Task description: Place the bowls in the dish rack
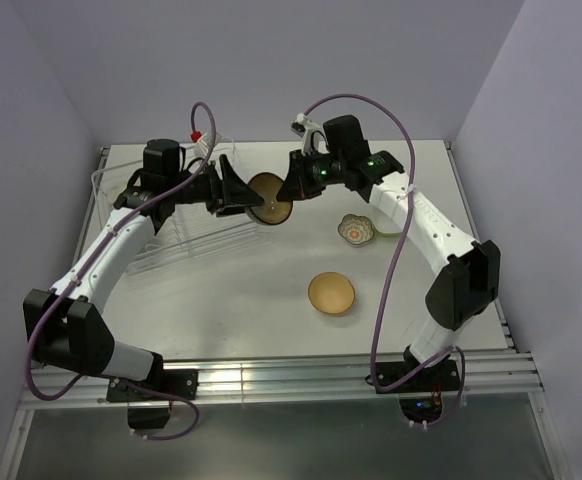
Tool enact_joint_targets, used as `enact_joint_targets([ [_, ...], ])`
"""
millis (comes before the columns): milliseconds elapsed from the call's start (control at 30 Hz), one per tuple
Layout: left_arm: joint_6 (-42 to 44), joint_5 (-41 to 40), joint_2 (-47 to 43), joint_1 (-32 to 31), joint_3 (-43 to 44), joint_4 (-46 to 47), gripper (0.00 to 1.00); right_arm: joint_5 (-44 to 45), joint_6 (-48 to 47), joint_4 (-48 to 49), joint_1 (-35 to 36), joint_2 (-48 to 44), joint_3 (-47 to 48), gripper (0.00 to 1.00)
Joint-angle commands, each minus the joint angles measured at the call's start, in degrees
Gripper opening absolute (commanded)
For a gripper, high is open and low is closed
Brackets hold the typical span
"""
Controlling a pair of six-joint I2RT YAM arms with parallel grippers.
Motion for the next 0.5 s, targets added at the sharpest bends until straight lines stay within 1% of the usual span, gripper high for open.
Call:
enact_joint_targets([
  [0,-0.5,2.5,-2.6,-0.3,-0.8,3.2,0.00,-4.4,0.7,3.7,-0.3,-0.6,2.0,0.11],
  [33,-0.5,2.4,-2.8,-0.3,-0.9,3.4,0.00,-4.5,0.6,3.4,-0.2,-0.6,2.1,0.14],
  [67,-0.6,2.1,-2.9,-0.3,-0.9,3.4,0.00,-4.9,0.6,3.3,-0.3,-0.2,2.2,0.22],
  [133,-0.4,1.6,-3.4,-0.3,-0.9,3.4,0.00,-4.9,0.6,3.1,-0.2,-0.2,2.4,0.31],
  [200,-0.2,0.5,-3.6,-0.3,-0.9,3.2,0.00,-5.0,0.7,3.3,-0.2,-0.2,2.3,0.37],
  [233,0.0,-0.1,-3.8,-0.3,-0.9,2.8,0.00,-5.0,0.8,3.3,-0.3,-0.1,2.3,0.43],
  [300,-0.2,-1.5,-4.2,-0.2,-1.3,3.2,0.00,-5.0,0.9,3.4,-0.2,-0.1,2.3,0.47],
  [333,-1.0,-1.8,-4.3,-0.1,-1.5,4.1,0.00,-5.0,0.9,3.3,-0.3,-0.1,2.3,0.55],
  [400,-1.4,-3.1,-4.6,0.2,-1.7,4.3,0.00,-4.7,1.0,3.3,-0.3,-0.1,2.2,0.65],
  [433,-1.3,-3.6,-4.7,0.3,-1.6,4.1,0.00,-4.4,1.1,3.2,-0.2,-0.1,2.2,0.72],
  [467,-1.0,-4.2,-4.6,0.9,-1.5,3.6,0.00,-4.2,1.1,3.2,-0.3,-0.4,2.1,0.76],
])
